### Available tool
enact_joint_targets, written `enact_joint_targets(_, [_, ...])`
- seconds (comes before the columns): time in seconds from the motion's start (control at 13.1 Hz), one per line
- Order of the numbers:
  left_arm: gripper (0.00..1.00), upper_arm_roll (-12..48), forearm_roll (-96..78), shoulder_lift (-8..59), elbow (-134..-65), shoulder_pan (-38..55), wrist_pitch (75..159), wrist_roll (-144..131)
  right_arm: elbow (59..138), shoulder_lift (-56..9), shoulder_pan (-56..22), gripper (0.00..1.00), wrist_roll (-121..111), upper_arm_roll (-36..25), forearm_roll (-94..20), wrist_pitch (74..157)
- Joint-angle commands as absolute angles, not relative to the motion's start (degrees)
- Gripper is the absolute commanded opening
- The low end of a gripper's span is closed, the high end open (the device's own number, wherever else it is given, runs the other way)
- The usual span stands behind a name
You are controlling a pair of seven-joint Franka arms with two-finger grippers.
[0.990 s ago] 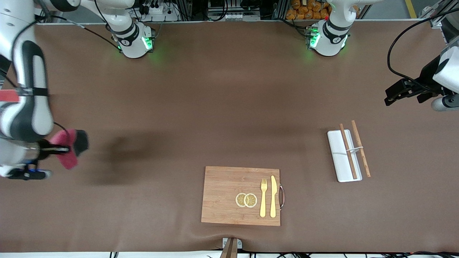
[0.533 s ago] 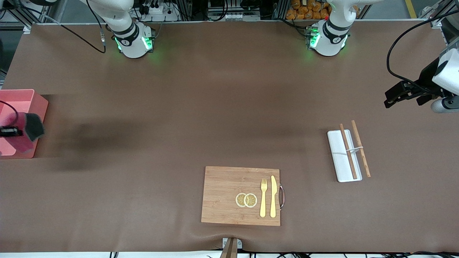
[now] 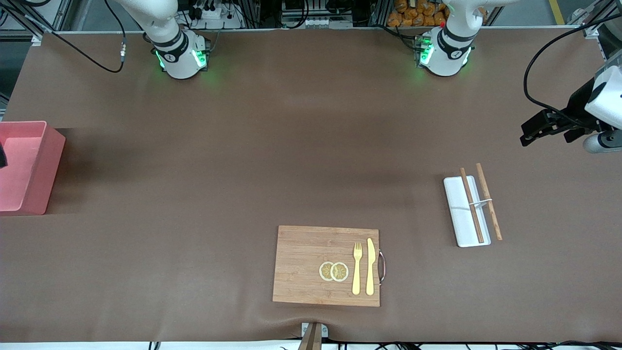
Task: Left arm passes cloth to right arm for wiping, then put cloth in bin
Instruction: 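Lower the cloth into the pink bin and open the right gripper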
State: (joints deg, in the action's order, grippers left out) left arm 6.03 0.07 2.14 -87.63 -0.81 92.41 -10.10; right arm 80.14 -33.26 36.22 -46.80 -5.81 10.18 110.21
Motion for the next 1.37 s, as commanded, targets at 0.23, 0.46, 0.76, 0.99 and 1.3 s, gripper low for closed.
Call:
enact_joint_targets(0.23, [1.00,6.1,2.2,0.6,-89.0,-0.6,93.1,-9.4,79.6,-43.1,40.8,0.99,-48.8,-4.2,10.7,116.9])
enact_joint_targets(0.46, [1.00,6.1,2.3,0.6,-88.9,-0.6,93.2,-9.3,79.5,-43.2,40.1,1.00,-48.3,-4.2,10.7,116.5])
enact_joint_targets(0.76, [1.00,6.1,2.2,0.6,-89.0,-0.7,93.3,-9.4,79.0,-40.0,37.1,1.00,-48.3,-4.0,11.1,115.0])
enact_joint_targets(0.99, [1.00,6.1,2.3,0.7,-89.0,-0.6,93.3,-9.1,78.7,-35.0,30.6,1.00,-47.6,-4.5,11.5,108.3])
enact_joint_targets(1.3, [1.00,6.1,2.3,0.7,-89.1,-0.6,93.2,-9.1,76.4,-29.8,25.8,1.00,-47.3,-3.2,10.7,102.1])
